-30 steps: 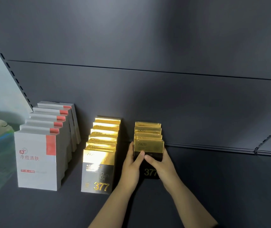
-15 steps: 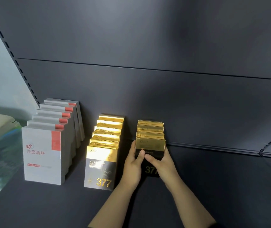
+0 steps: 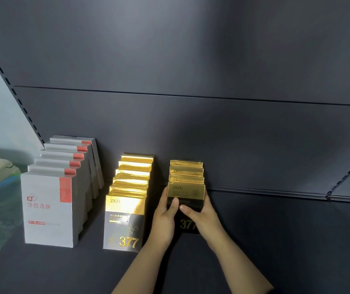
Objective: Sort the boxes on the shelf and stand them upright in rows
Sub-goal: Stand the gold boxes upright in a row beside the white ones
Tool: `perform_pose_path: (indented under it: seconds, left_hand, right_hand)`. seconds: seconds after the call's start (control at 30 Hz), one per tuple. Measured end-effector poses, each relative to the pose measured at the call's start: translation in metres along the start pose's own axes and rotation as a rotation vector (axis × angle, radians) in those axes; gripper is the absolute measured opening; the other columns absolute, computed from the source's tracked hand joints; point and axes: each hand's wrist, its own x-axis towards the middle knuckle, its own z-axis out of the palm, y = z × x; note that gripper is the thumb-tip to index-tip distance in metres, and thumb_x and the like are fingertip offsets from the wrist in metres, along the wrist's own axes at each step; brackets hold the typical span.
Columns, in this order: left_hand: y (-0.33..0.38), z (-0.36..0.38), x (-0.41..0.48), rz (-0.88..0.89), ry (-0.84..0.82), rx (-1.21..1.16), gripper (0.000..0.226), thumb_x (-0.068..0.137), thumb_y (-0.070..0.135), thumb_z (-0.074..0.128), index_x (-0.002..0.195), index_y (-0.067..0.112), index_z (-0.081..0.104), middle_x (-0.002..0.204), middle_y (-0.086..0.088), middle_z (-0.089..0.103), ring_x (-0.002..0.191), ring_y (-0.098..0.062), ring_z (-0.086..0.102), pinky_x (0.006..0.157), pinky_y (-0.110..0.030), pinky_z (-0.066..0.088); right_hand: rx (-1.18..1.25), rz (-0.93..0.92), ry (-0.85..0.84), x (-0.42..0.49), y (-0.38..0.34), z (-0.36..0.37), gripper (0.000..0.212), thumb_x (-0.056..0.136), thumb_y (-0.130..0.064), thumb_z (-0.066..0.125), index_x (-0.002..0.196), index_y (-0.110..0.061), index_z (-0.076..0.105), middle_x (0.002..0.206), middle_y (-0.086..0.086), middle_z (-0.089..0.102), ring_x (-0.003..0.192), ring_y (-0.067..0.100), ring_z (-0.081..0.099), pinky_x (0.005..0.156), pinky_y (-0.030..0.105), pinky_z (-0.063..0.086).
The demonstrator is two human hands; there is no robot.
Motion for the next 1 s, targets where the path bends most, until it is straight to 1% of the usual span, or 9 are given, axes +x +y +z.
perform_pose_path:
  seconds: [0.07, 0.2, 0.37, 0.57, 0.67, 0.73, 0.8, 0.9, 1.0]
  left_hand:
    - [0.003, 0.0, -0.002, -0.005, -0.006, -0.001, 0.059, 0.087, 0.048, 0.054, 0.141, 0.026, 0.046, 0.13, 0.01, 0.064, 0.124, -0.004, 0.055, 0.101, -0.023, 0.045]
    - [0.002, 0.0, -0.01, -0.013, 0.037, 0.055, 0.071, 0.085, 0.052, 0.055, 0.148, 0.025, 0.037, 0.138, 0.007, 0.058, 0.131, -0.008, 0.05, 0.113, -0.036, 0.038]
    - [-0.004, 0.0, -0.027, -0.051, 0.1, 0.222, 0.065, 0.097, 0.05, 0.043, 0.154, 0.03, 0.022, 0.151, 0.011, 0.044, 0.14, -0.003, 0.037, 0.12, -0.041, 0.029]
    - [0.005, 0.004, -0.031, -0.034, 0.102, 0.248, 0.036, 0.104, 0.025, 0.041, 0.138, 0.036, 0.046, 0.129, 0.016, 0.061, 0.121, 0.005, 0.054, 0.109, -0.028, 0.042]
    - [0.012, 0.005, -0.033, -0.051, 0.104, 0.243, 0.033, 0.104, 0.023, 0.04, 0.128, 0.045, 0.047, 0.124, 0.02, 0.062, 0.117, 0.01, 0.054, 0.106, -0.023, 0.042]
    - [0.016, 0.004, -0.036, -0.071, 0.105, 0.245, 0.033, 0.104, 0.025, 0.04, 0.13, 0.045, 0.047, 0.125, 0.021, 0.062, 0.118, 0.009, 0.054, 0.106, -0.021, 0.041]
    - [0.018, 0.004, -0.04, -0.081, 0.11, 0.249, 0.038, 0.104, 0.028, 0.04, 0.14, 0.039, 0.041, 0.134, 0.019, 0.056, 0.127, 0.004, 0.049, 0.107, -0.02, 0.037]
    - [0.022, 0.005, -0.053, -0.128, 0.145, 0.298, 0.05, 0.104, 0.03, 0.039, 0.152, 0.029, 0.024, 0.145, 0.018, 0.039, 0.135, 0.001, 0.032, 0.11, -0.02, 0.025]
    - [0.024, 0.003, -0.078, -0.148, 0.153, 0.306, 0.051, 0.104, 0.027, 0.04, 0.152, 0.03, 0.022, 0.142, 0.024, 0.036, 0.135, 0.004, 0.03, 0.11, -0.017, 0.022]
  right_hand:
    - [0.012, -0.004, -0.007, 0.0, -0.001, -0.001, 0.082, 0.075, -0.025, 0.083, 0.143, -0.035, 0.038, 0.127, -0.014, 0.061, 0.12, 0.005, 0.056, 0.082, 0.018, 0.051]
    - [0.025, -0.016, 0.007, -0.005, 0.0, -0.003, 0.093, 0.066, -0.028, 0.087, 0.144, -0.034, 0.037, 0.127, -0.013, 0.063, 0.118, 0.003, 0.058, 0.084, 0.019, 0.054]
    - [-0.017, -0.018, 0.039, -0.013, 0.005, -0.006, 0.096, 0.069, -0.03, 0.086, 0.147, -0.036, 0.031, 0.129, -0.014, 0.061, 0.122, 0.005, 0.056, 0.1, 0.034, 0.05]
    - [-0.087, -0.045, -0.011, -0.018, 0.0, 0.002, 0.083, 0.078, -0.019, 0.079, 0.145, -0.034, 0.032, 0.126, -0.017, 0.059, 0.12, 0.002, 0.054, 0.094, 0.024, 0.05]
    - [-0.093, -0.043, -0.015, -0.019, -0.003, 0.001, 0.084, 0.079, -0.018, 0.079, 0.146, -0.034, 0.031, 0.127, -0.016, 0.058, 0.121, 0.004, 0.053, 0.088, 0.018, 0.047]
    - [-0.07, -0.021, -0.013, -0.02, -0.004, 0.0, 0.085, 0.078, -0.019, 0.079, 0.146, -0.035, 0.031, 0.126, -0.016, 0.058, 0.12, 0.004, 0.053, 0.09, 0.02, 0.047]
    - [-0.048, -0.004, -0.004, -0.023, -0.004, -0.004, 0.089, 0.075, -0.027, 0.082, 0.146, -0.037, 0.03, 0.129, -0.015, 0.058, 0.121, 0.004, 0.053, 0.099, 0.03, 0.048]
    - [-0.005, 0.012, 0.003, -0.034, -0.001, -0.013, 0.108, 0.066, -0.043, 0.083, 0.152, -0.04, 0.018, 0.148, -0.014, 0.044, 0.135, 0.008, 0.042, 0.114, 0.045, 0.037]
    - [0.007, 0.018, -0.019, -0.054, 0.008, -0.019, 0.11, 0.075, -0.03, 0.082, 0.155, -0.036, 0.007, 0.159, -0.017, 0.018, 0.145, 0.004, 0.022, 0.121, 0.04, 0.021]
